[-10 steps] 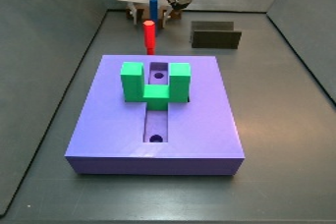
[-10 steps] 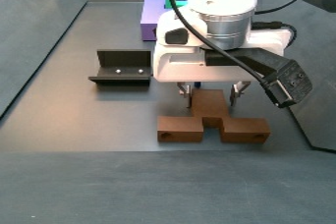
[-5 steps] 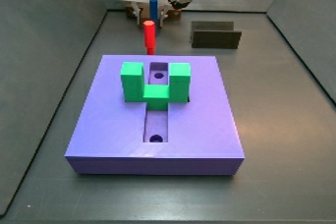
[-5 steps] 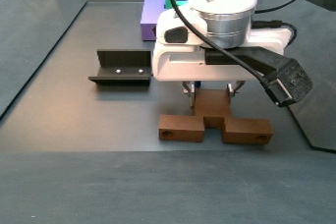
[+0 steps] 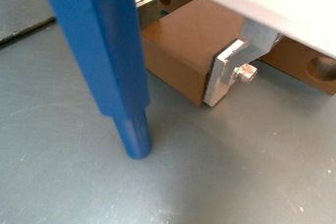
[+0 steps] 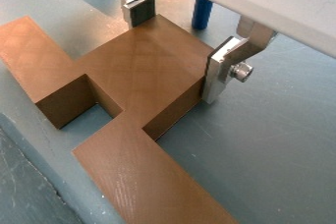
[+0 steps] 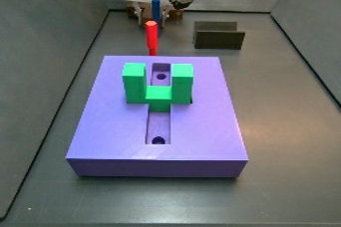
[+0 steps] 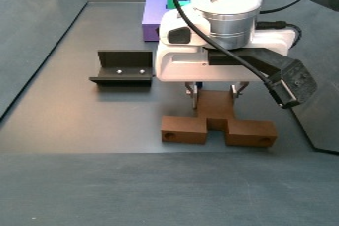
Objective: Pick up the brown object. Move up. Place the brown object on the fixture. Regrasp the brown object. Move to above the board. Insert the brown object.
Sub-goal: Pick up the brown object, then move up, then place the brown object on the fixture.
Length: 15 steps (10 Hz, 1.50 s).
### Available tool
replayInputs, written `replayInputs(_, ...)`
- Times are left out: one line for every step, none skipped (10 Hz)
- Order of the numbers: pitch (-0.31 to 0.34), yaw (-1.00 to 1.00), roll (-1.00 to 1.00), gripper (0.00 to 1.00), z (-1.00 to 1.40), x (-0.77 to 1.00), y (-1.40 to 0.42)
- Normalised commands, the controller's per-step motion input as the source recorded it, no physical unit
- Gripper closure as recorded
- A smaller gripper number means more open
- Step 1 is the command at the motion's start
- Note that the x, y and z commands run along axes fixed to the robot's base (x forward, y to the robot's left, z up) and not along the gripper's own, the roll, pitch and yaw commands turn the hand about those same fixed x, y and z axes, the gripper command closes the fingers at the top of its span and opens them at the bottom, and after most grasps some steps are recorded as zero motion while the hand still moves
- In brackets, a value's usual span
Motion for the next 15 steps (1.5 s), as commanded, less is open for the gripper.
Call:
replayInputs(0.0,0.0,0.0,1.0,0.0,0.0,0.0)
replayInputs(0.0,0.0,0.0,1.0,0.0,0.0,0.0)
replayInputs(0.0,0.0,0.0,1.0,0.0,0.0,0.0)
replayInputs(0.0,0.0,0.0,1.0,0.0,0.0,0.0)
replayInputs(0.0,0.0,0.0,1.0,0.0,0.0,0.0)
replayInputs(0.0,0.0,0.0,1.0,0.0,0.0,0.0)
replayInputs(0.0,0.0,0.0,1.0,0.0,0.0,0.0)
replayInputs(0.0,0.0,0.0,1.0,0.0,0.0,0.0)
replayInputs(0.0,0.0,0.0,1.0,0.0,0.0,0.0)
replayInputs(0.0,0.0,0.0,1.0,0.83,0.0,0.0)
replayInputs(0.025,0.0,-0.01,1.0,0.8,-0.04,-0.04)
replayInputs(0.06,0.0,0.02,1.0,0.56,-0.07,-0.04)
replayInputs(0.057,0.01,0.06,1.0,0.29,-0.03,-0.02)
replayInputs(0.0,0.0,-0.02,1.0,0.0,0.0,0.0)
replayInputs(0.0,-0.15,-0.32,1.0,0.11,0.09,0.01)
